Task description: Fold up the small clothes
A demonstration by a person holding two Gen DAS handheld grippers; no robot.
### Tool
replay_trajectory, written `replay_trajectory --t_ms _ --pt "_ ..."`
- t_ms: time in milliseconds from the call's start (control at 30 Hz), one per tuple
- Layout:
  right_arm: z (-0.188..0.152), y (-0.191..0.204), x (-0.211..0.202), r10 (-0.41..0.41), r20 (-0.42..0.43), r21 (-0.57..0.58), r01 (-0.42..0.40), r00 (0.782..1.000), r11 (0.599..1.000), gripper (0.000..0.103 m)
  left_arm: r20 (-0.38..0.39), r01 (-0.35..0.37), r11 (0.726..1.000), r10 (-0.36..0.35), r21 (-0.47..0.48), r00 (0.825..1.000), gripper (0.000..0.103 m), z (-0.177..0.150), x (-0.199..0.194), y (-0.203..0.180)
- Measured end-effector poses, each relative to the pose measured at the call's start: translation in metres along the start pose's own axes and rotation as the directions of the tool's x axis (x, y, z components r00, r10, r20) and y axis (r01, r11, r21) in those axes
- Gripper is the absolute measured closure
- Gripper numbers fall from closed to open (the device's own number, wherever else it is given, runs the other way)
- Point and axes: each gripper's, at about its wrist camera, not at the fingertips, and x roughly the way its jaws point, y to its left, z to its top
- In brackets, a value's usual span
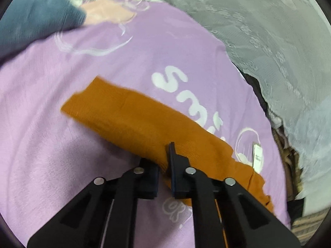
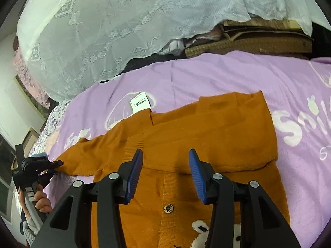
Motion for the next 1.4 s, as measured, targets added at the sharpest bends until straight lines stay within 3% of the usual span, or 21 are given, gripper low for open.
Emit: replay_trajectory --t_ms 267,600,1067,1400 --pt "-0.002 0.008 -0.001 0.012 -0.004 -0.039 -0.013 1.000 0.999 0.057 0.035 -0.024 0.981 0.018 0.191 0.999 0.096 -0.022 -0.015 -0.046" --pt "0.001 0.004 -0.004 0.031 -0.008 -0.015 -0.031 1.000 0.999 0.057 0.018 -0.004 0.958 -0.002 0.288 1.000 0.096 -0.043 -0.017 -0.076" --pt "0.012 -0.017 -0.010 0.069 -0.007 0.064 -0.068 0.998 0.996 0.056 0.069 -0.024 0.872 -0.012 0.489 0.998 0.096 -0.079 -0.033 -0.153" --pt "0.021 -0.038 -0.016 0.083 0.012 0.133 -0.084 0.996 0.988 0.056 0.054 0.005 0.803 -0.046 0.596 0.998 0.096 -0.115 -0.033 -0.207"
